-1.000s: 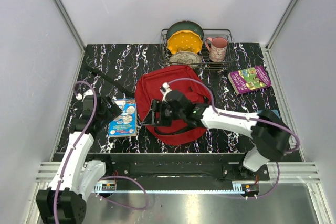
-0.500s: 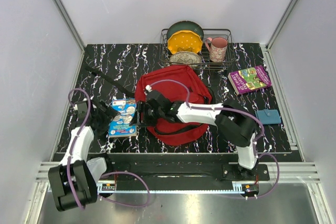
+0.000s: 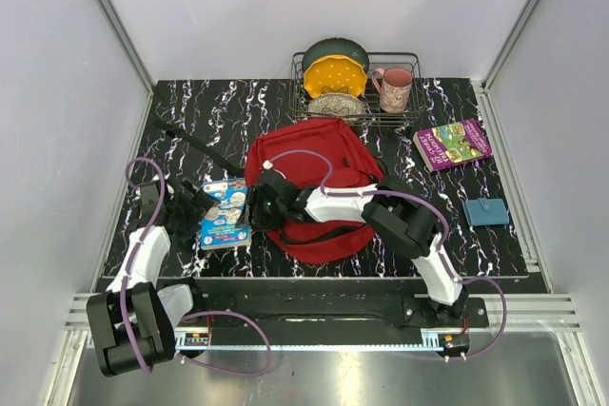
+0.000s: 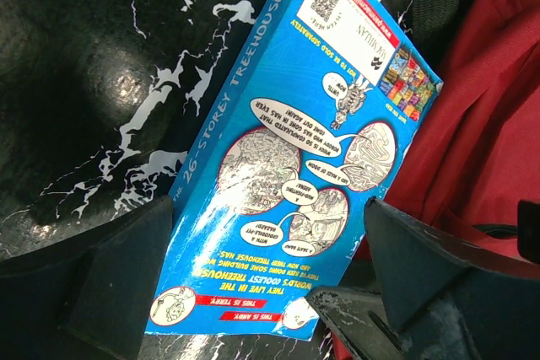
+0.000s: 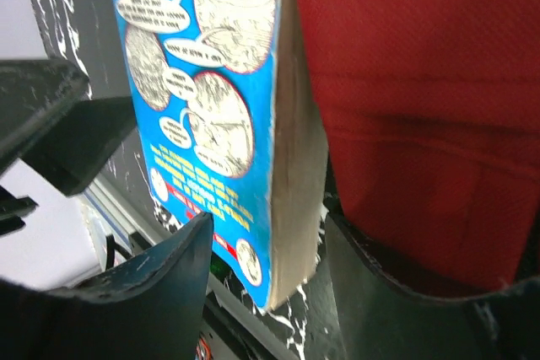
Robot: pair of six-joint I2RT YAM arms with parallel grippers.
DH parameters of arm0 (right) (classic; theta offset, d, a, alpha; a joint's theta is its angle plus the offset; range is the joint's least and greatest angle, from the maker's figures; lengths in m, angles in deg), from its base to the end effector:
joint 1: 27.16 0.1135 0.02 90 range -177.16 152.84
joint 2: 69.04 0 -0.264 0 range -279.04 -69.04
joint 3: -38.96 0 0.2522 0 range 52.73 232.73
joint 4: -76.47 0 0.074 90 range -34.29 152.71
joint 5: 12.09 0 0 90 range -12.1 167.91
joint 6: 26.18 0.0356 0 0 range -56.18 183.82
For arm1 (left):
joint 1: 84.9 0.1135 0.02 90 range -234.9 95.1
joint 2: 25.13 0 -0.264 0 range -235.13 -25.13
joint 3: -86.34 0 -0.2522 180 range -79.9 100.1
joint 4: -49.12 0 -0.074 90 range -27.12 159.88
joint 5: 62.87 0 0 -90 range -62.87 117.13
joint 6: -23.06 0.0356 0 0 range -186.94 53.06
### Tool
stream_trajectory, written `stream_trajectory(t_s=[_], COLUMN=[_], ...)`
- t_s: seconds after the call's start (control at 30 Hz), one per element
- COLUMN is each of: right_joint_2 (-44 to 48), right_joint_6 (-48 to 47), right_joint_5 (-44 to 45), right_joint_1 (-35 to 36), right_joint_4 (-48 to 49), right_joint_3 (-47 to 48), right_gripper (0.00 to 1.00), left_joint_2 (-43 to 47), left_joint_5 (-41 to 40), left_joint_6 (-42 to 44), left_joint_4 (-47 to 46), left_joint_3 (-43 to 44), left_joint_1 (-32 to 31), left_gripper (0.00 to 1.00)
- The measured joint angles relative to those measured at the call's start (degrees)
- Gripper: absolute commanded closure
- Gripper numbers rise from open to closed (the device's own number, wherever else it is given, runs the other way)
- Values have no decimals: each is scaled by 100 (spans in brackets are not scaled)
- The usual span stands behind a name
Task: Pack the student bag
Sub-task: Pick up the book from the center of the board.
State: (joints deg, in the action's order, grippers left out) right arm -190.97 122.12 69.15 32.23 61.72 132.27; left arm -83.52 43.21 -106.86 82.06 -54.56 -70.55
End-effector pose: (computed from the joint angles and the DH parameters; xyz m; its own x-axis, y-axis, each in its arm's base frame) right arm 0.2298 0.3990 0.1418 -0.9554 0.0365 -0.2930 -0.1791 0.7172 0.6734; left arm 0.1826 0.0365 0.1695 -0.5400 -0.7746 -0.3292 -0.5480 0.6205 -0.5610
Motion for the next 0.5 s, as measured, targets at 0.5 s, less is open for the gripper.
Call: stream_trajectory(t_s=[0.5], right_joint_2=[-269], right_joint_6=[133], right_joint_5=[-273], right_joint_1=[-17], right_joint_4=[459], right_joint_3=[125], right_gripper=[52], left_joint_2=[15], left_joint_5=[149], left_joint_6=[109], left_joint_4=[-518], left_joint_3=[-275], left_joint_1=[74], left_gripper=[7])
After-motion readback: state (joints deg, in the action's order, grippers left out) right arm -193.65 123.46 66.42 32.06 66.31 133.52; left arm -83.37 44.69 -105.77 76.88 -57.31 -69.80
